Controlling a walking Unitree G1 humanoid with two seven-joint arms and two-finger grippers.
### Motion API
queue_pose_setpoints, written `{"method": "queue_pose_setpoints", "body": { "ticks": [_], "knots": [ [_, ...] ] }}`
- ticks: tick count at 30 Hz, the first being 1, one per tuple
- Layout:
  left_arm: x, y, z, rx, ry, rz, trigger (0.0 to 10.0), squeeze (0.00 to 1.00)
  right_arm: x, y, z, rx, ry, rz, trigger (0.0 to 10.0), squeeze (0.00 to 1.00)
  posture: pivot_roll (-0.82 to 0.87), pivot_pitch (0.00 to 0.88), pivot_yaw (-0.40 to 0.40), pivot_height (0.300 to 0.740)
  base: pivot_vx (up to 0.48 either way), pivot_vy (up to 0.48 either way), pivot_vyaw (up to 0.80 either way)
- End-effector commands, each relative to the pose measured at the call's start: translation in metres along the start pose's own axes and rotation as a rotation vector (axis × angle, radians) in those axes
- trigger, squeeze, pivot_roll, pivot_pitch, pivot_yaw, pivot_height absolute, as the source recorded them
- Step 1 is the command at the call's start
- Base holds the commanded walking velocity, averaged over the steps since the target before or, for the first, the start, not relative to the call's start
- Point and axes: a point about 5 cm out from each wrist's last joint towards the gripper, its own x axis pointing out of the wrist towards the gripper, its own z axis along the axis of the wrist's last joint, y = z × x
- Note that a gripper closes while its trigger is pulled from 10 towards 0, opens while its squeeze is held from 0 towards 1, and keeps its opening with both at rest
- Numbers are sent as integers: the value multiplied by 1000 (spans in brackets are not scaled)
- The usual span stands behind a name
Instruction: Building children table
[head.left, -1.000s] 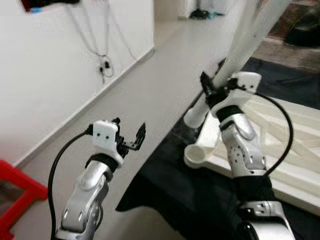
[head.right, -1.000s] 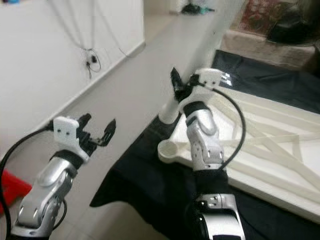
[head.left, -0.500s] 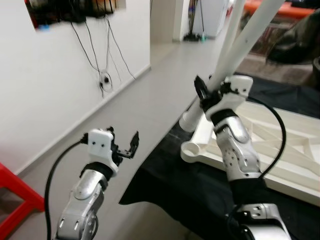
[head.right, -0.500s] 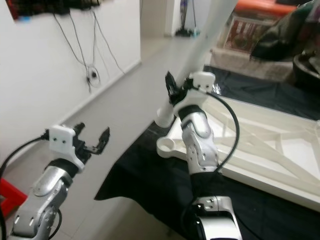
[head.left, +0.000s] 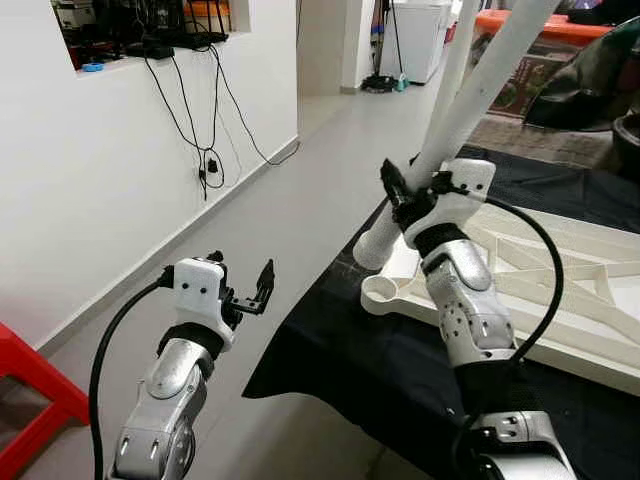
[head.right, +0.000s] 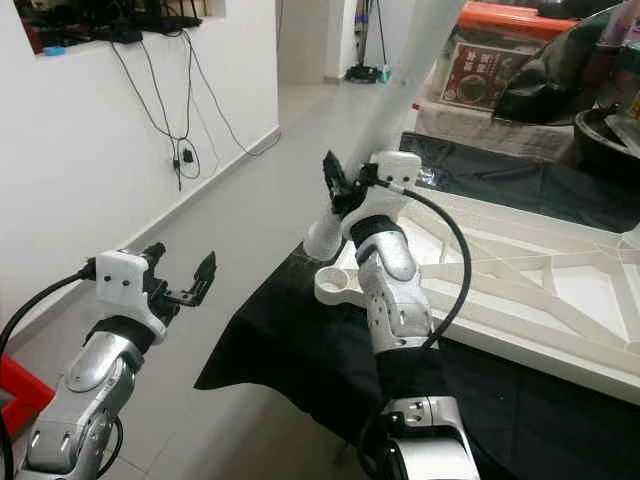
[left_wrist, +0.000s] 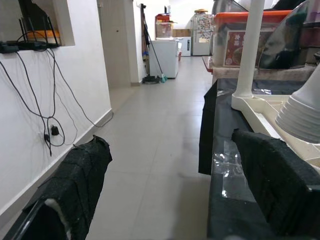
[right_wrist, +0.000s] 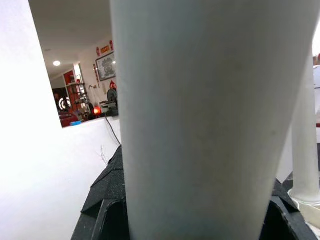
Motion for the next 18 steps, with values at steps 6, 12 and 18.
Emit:
{"method": "queue_pose_setpoints", "body": {
  "ticks": [6, 12, 18],
  "knots": [
    [-1, -1, -1, 26, -1, -18, 10000, 0, 0, 2, 5, -9, -32, 5, 10000, 0, 103, 42, -22, 740, 285, 0, 0],
    [0, -1, -1, 26, -2, -21, 10000, 0, 0, 2, 5, -7, -33, 3, 10000, 0, 102, 47, -20, 740, 286, 0, 0],
    [1, -1, -1, 23, -3, -21, 10000, 0, 1, 2, 6, -6, -35, 2, 10000, 0, 104, 50, -23, 740, 279, 0, 0]
  ]
}}
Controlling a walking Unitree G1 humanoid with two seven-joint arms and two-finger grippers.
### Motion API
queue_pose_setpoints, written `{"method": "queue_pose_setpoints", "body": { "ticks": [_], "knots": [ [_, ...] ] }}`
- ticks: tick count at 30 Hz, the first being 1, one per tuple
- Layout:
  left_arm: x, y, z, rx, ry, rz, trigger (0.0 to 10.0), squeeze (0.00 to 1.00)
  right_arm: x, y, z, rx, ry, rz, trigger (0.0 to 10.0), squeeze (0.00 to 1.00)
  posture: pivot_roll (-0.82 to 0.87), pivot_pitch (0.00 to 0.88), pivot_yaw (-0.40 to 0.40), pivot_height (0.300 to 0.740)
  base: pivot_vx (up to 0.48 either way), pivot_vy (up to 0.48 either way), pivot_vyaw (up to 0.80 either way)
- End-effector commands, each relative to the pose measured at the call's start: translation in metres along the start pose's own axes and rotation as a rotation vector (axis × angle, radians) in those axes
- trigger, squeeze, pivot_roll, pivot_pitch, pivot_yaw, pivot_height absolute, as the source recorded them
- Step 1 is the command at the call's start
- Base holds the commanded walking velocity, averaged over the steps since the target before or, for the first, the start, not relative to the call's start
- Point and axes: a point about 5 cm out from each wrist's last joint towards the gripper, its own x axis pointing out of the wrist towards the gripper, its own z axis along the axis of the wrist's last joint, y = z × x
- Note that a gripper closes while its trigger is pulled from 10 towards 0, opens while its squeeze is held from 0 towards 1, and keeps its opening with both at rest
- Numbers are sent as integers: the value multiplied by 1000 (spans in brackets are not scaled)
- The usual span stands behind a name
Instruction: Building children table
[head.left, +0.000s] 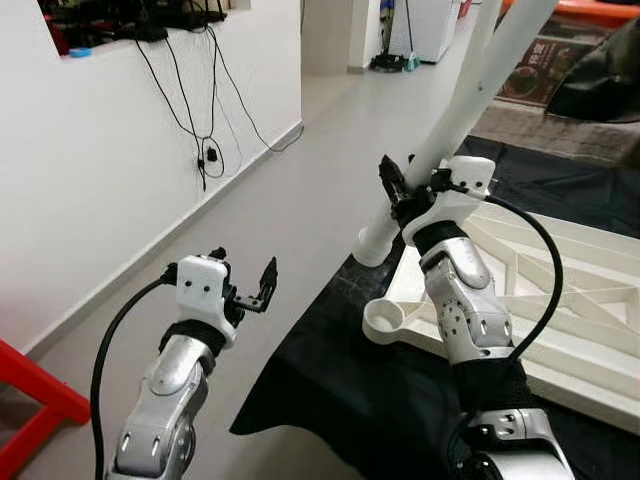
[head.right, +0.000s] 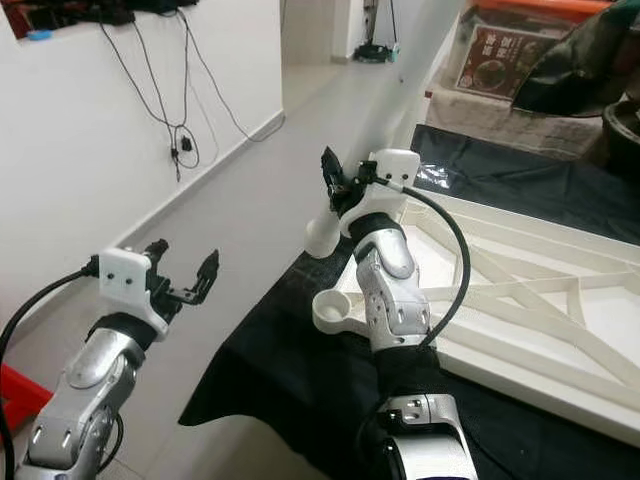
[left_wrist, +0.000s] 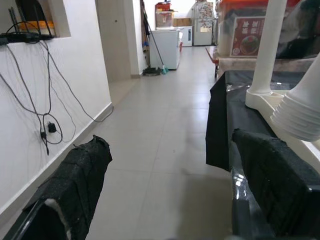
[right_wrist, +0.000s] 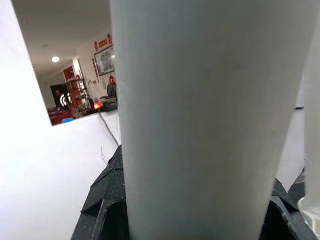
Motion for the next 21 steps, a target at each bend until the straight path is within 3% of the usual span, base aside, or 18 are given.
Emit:
{"method": "queue_pose_setpoints", "body": {
  "ticks": [1, 21],
  "knots": [
    [1, 1, -1, 16, 5, -3, 10000, 0, 0, 0, 5, -8, -28, -3, 10000, 0, 104, 50, -23, 740, 262, 0, 0],
    [0, -2, -2, -13, 17, -8, 10000, 0, 5, -8, 10, -17, -26, 14, 10000, 0, 106, 70, -26, 740, 13, 0, 0]
  ]
}}
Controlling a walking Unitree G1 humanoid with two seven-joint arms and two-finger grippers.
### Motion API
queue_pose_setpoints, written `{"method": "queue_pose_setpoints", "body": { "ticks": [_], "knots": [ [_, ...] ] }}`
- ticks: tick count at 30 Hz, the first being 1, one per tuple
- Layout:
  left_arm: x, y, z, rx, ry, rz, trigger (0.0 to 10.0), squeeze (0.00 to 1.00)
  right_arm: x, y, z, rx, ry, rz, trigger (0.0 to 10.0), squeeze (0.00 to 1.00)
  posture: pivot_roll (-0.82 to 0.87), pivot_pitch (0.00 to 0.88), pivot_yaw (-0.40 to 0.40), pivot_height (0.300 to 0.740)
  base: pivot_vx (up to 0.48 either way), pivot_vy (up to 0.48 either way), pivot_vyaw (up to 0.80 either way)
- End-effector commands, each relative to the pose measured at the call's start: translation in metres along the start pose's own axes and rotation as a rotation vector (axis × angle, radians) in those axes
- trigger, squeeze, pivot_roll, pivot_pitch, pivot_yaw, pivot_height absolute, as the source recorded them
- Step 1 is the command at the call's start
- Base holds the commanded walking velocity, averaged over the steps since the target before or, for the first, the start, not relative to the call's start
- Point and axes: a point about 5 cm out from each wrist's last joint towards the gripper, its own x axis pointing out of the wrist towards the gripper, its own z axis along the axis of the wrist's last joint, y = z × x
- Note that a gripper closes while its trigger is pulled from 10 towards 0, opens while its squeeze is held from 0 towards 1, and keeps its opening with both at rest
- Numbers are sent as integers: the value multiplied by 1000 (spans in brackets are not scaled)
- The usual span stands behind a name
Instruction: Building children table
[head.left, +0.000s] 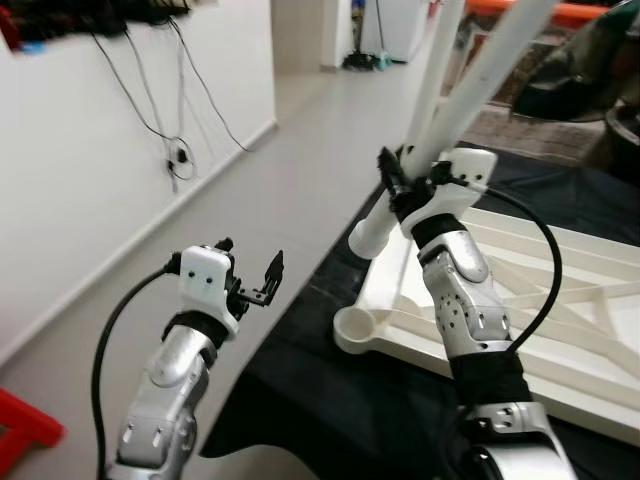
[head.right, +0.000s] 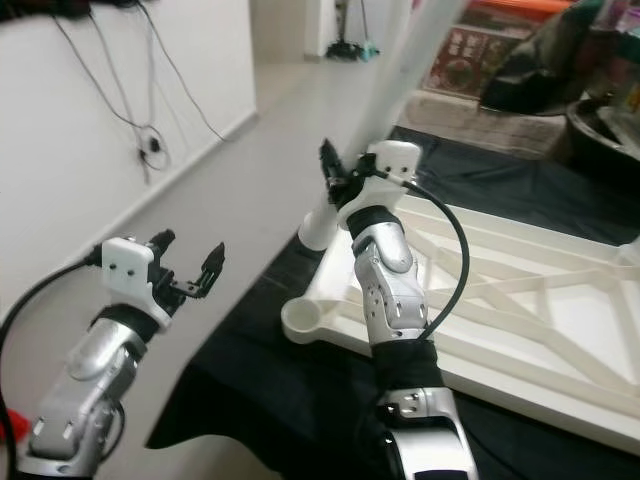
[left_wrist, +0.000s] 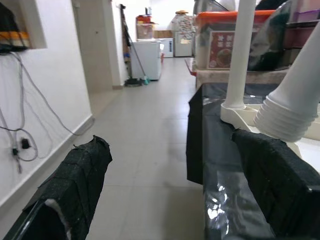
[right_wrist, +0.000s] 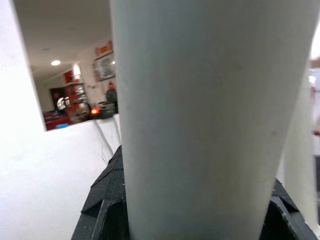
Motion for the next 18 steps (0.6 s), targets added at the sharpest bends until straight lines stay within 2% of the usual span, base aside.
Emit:
{"method": "queue_pose_setpoints", "body": {
  "ticks": [1, 2, 3, 4, 5, 6, 7, 9, 12, 13, 14, 15, 16, 17, 18],
  "knots": [
    [-3, 0, -4, -3, 24, -1, 10000, 0, 3, -4, 6, 5, -20, -5, 10000, 0, 106, 70, -26, 740, 0, 0, 0],
    [-4, -1, -4, -14, 25, -7, 10000, 0, 7, -10, 7, 23, 3, 42, 10000, 0, 105, 79, -28, 740, 0, 0, 0],
    [-4, -1, -4, -14, 25, -7, 10000, 0, 7, -10, 7, 23, 3, 42, 10000, 0, 105, 79, -28, 740, 0, 0, 0],
    [-6, -3, -3, -34, 26, -22, 10000, 0, 11, -20, 9, 43, 29, 95, 10000, 0, 105, 88, -31, 740, 0, 0, 0],
    [-6, -3, -3, -34, 26, -22, 10000, 0, 11, -20, 9, 43, 29, 95, 10000, 0, 105, 88, -31, 740, 0, 0, 0],
    [-12, -10, -4, -52, 36, -61, 10000, 0, 15, -32, 12, 61, 73, 163, 10000, 0, 111, 116, -33, 740, 0, 0, 0],
    [-12, -10, -4, -52, 36, -61, 10000, 0, 15, -32, 12, 61, 73, 163, 10000, 0, 111, 116, -33, 740, 0, 0, 0],
    [-24, -25, -5, -86, 58, -140, 10000, 0, 17, -44, 16, 93, 153, 316, 10000, 0, 120, 153, -34, 740, 0, 0, 0],
    [-24, -25, -5, -86, 58, -140, 10000, 0, 17, -44, 16, 93, 153, 316, 10000, 0, 120, 153, -34, 740, 0, 0, 0],
    [-28, -30, -5, -92, 66, -165, 10000, 0, 17, -45, 17, 108, 174, 380, 10000, 0, 121, 157, -33, 740, 0, 0, 0],
    [-32, -36, -3, -111, 72, -198, 10000, 0, 14, -41, 19, 130, 197, 511, 10000, 0, 136, 193, -29, 740, 0, 0, 0],
    [-32, -36, -3, -111, 72, -198, 10000, 0, 14, -41, 19, 130, 197, 511, 10000, 0, 136, 193, -29, 740, 0, 0, 0],
    [-35, -39, -2, -123, 75, -219, 10000, 0, 12, -38, 21, 145, 210, 600, 10000, 0, 137, 197, -28, 740, 0, 0, 0],
    [-35, -39, -2, -123, 75, -219, 10000, 0, 12, -38, 21, 145, 210, 600, 10000, 0, 137, 197, -28, 740, 0, 0, 0],
    [-39, -43, 0, -142, 86, -260, 10000, 0, 8, -34, 23, 165, 228, 705, 10000, 0, 144, 215, -25, 740, 0, 0, 0]
  ]
}}
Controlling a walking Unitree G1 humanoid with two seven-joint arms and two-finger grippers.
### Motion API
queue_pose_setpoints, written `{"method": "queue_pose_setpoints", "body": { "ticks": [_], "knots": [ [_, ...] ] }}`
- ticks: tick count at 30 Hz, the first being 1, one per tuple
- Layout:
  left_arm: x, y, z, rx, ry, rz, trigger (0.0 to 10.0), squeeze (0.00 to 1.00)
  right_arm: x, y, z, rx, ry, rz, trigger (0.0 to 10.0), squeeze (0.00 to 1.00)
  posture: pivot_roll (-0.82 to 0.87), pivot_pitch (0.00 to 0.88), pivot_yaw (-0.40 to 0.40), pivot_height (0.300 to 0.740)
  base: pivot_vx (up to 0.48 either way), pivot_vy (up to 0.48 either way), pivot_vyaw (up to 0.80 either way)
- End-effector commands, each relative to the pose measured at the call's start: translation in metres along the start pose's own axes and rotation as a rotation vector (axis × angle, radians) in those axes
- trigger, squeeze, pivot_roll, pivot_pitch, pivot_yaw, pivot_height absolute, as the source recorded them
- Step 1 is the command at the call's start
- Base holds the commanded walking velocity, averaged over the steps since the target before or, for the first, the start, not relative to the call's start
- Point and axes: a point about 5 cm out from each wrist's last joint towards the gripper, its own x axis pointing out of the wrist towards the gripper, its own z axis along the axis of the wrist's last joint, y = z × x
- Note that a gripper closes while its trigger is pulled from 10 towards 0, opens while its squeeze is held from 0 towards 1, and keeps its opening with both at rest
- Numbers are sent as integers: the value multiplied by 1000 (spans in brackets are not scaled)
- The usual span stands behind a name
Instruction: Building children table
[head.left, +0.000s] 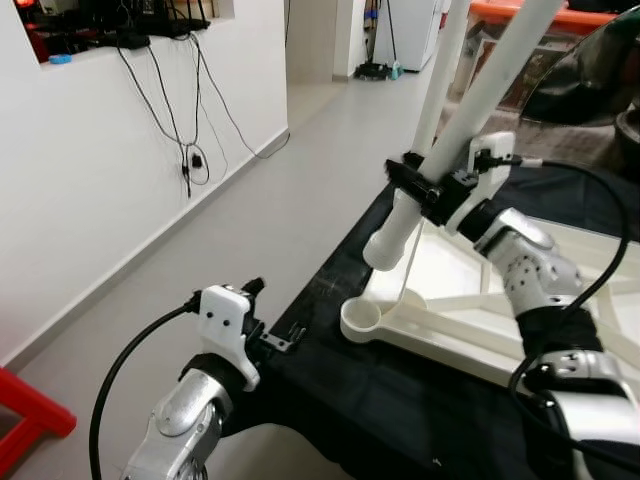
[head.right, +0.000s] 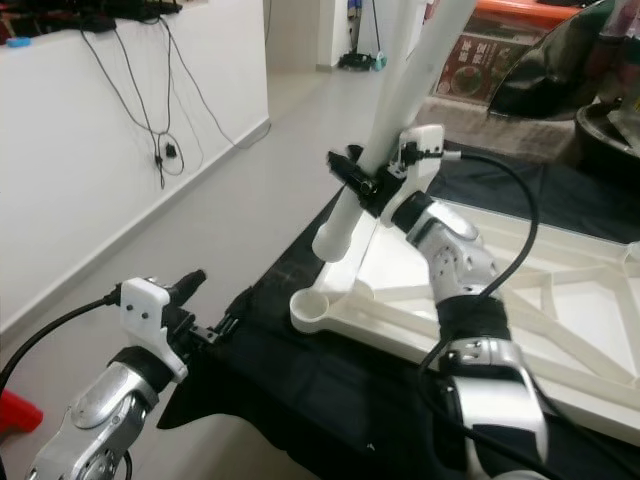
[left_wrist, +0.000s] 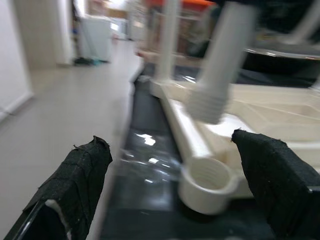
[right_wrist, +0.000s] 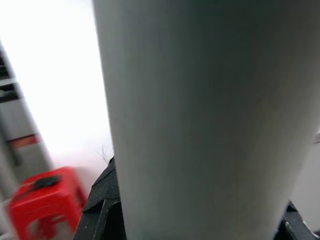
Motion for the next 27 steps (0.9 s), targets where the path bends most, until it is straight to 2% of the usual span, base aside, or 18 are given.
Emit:
{"method": "queue_pose_setpoints", "body": {
  "ticks": [1, 2, 3, 4, 5, 6, 8, 14, 24, 27],
  "knots": [
    [-4, -4, -1, -18, 26, -35, 10000, 0, 3, 7, 4, 10, 11, 122, 10000, 0, 144, 215, -25, 740, 0, 0, 0],
    [-8, -8, -1, -42, 38, -75, 10000, 0, 1, 12, 3, 12, 35, 211, 10000, 0, 148, 225, -22, 740, 0, 0, 0],
    [-8, -8, -1, -42, 38, -75, 10000, 0, 1, 12, 3, 12, 35, 211, 10000, 0, 148, 225, -22, 740, 0, 0, 0],
    [-12, -13, -1, -60, 53, -114, 10000, 0, -1, 16, 1, -1, 62, 294, 10000, 0, 158, 238, -16, 740, 0, 0, 0],
    [-12, -13, -1, -60, 53, -114, 10000, 0, -1, 16, 1, -1, 62, 294, 10000, 0, 158, 238, -16, 740, 0, 0, 0],
    [-17, -18, -1, -75, 64, -148, 10000, 0, -3, 20, -1, -10, 81, 356, 10000, 0, 164, 244, -14, 740, 0, 0, 0],
    [-17, -18, -1, -75, 64, -148, 10000, 0, -3, 20, -1, -10, 81, 356, 10000, 0, 164, 244, -14, 740, 0, 0, 0],
    [-31, -26, -2, -92, 98, -166, 10000, 0, -5, 23, -4, -20, 112, 512, 10000, 0, 174, 259, -7, 740, 0, 0, 0],
    [-35, -30, -2, -109, 124, -174, 10000, 0, -5, 27, -7, -26, 127, 620, 10000, 0, 172, 250, -11, 740, 0, 0, 0],
    [-35, -30, -2, -109, 124, -174, 10000, 0, -5, 27, -7, -26, 127, 620, 10000, 0, 172, 250, -11, 740, 0, 0, 0]
  ]
}}
